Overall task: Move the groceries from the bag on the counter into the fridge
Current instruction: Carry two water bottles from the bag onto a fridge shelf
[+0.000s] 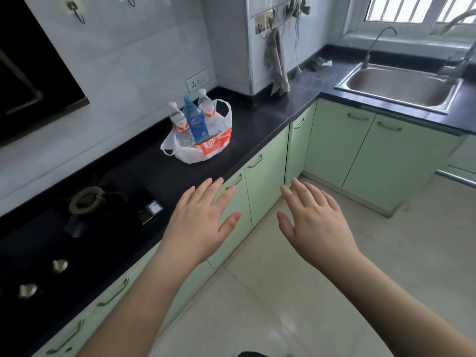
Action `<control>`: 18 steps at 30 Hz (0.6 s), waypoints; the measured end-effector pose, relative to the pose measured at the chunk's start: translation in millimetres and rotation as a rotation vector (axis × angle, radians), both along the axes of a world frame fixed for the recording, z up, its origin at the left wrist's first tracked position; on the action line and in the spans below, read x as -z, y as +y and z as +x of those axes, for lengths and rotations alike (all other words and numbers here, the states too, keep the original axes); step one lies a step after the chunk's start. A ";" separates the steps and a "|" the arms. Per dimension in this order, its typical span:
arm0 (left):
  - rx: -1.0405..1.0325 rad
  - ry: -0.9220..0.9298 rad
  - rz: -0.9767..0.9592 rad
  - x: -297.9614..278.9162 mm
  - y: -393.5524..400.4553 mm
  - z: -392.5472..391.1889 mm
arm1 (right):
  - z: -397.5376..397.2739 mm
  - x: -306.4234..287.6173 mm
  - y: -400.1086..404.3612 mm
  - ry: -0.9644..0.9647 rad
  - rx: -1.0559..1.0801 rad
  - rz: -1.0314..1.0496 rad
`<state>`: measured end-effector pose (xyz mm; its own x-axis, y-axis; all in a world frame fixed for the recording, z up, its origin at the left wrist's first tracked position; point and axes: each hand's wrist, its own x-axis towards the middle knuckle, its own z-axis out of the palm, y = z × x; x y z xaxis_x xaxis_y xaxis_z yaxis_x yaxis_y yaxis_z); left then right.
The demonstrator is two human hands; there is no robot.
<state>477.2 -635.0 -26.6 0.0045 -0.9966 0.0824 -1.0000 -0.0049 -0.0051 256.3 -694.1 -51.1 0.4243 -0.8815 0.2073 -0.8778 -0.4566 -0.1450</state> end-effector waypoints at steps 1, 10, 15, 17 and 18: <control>-0.003 0.006 -0.004 1.3 -7.7 4.8 | 4.9 0.9 -8.0 -0.008 -0.005 0.001; -0.051 0.029 -0.054 13.8 -82.8 86.4 | 91.5 8.4 -87.3 0.024 -0.060 0.008; -0.026 0.033 -0.053 19.8 -124.3 125.5 | 140.8 2.0 -127.2 0.041 -0.094 -0.005; -0.023 0.040 -0.046 23.7 -139.2 137.0 | 146.6 2.4 -142.6 0.042 -0.097 -0.005; -0.016 0.043 -0.045 25.3 -146.6 141.5 | 147.6 3.2 -150.8 0.040 -0.096 -0.003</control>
